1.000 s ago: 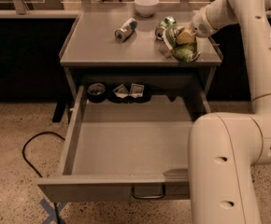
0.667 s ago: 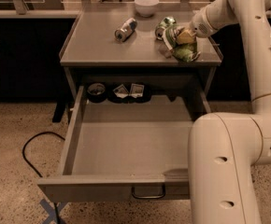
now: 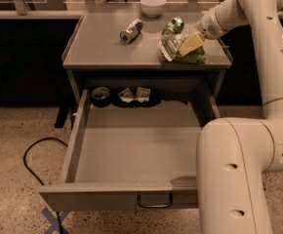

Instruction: Pick green jalapeno chip bag from top drawer and place on counter

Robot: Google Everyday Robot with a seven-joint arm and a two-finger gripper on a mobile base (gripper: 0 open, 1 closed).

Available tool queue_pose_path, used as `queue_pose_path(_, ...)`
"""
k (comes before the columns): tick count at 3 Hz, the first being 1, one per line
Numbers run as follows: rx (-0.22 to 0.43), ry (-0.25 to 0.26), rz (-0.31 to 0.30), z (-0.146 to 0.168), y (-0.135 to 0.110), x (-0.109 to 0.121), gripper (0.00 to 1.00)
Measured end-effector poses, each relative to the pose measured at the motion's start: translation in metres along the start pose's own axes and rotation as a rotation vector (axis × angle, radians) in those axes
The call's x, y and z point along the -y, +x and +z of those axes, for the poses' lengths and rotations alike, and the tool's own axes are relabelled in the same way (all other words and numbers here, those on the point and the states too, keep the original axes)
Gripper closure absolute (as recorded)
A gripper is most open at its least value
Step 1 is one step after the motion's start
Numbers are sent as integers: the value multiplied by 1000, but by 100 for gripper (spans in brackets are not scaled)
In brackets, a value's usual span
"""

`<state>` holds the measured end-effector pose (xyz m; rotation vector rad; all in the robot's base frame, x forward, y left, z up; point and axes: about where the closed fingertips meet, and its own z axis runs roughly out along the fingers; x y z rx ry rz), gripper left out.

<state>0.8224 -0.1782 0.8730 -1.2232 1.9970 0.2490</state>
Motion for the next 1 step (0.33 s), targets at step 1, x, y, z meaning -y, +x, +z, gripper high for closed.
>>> queue_pose_path(1, 0, 0, 0, 0, 0, 0, 0)
